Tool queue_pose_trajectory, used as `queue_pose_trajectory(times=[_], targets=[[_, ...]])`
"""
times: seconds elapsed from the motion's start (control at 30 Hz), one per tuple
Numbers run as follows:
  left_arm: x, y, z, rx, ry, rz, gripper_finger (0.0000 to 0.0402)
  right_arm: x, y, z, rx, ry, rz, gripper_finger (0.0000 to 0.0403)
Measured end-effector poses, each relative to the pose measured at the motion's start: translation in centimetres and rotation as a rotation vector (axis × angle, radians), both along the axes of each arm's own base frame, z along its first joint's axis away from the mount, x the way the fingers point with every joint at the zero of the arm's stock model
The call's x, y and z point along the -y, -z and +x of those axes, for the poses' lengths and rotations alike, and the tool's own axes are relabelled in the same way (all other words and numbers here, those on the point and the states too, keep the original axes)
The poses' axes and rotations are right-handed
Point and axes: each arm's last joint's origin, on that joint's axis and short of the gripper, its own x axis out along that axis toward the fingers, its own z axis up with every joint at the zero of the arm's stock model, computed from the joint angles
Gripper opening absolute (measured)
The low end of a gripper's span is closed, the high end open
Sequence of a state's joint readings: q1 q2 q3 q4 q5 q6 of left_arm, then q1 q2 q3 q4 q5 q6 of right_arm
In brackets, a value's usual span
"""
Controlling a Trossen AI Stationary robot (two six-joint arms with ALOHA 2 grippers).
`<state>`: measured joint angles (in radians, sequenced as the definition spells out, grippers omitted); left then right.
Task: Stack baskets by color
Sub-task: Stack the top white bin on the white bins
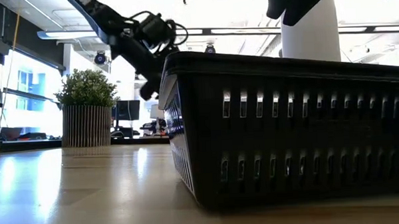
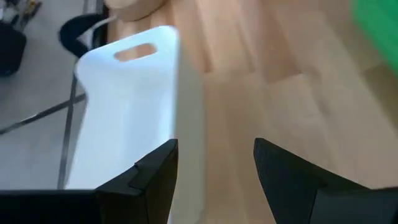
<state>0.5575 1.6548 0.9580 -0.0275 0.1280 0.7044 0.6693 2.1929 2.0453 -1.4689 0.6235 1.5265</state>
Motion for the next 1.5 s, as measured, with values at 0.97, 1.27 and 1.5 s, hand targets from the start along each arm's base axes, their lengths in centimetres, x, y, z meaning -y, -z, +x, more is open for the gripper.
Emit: queue_pose_trajectory(times=[0.97, 1.27, 1.5], targets=[[-6.9, 4.9, 0.5, -0.139, -0.111, -0.082, 0.0168, 1.5, 0.1, 0.3, -0.073, 0.03, -0.018, 0.0116], [-6.4, 6.3, -0.1, -0.204, -0.143, -0.169, 0.0035, 2.0, 0.1, 0.7, -0.073, 0.045, -0.016, 0.0116], [-6.3, 5.9, -0.1, -0.206, -0.15, -0.18, 0.0012, 3.0, 0.1, 1.4, -0.096, 0.031, -0.028, 0.0116]])
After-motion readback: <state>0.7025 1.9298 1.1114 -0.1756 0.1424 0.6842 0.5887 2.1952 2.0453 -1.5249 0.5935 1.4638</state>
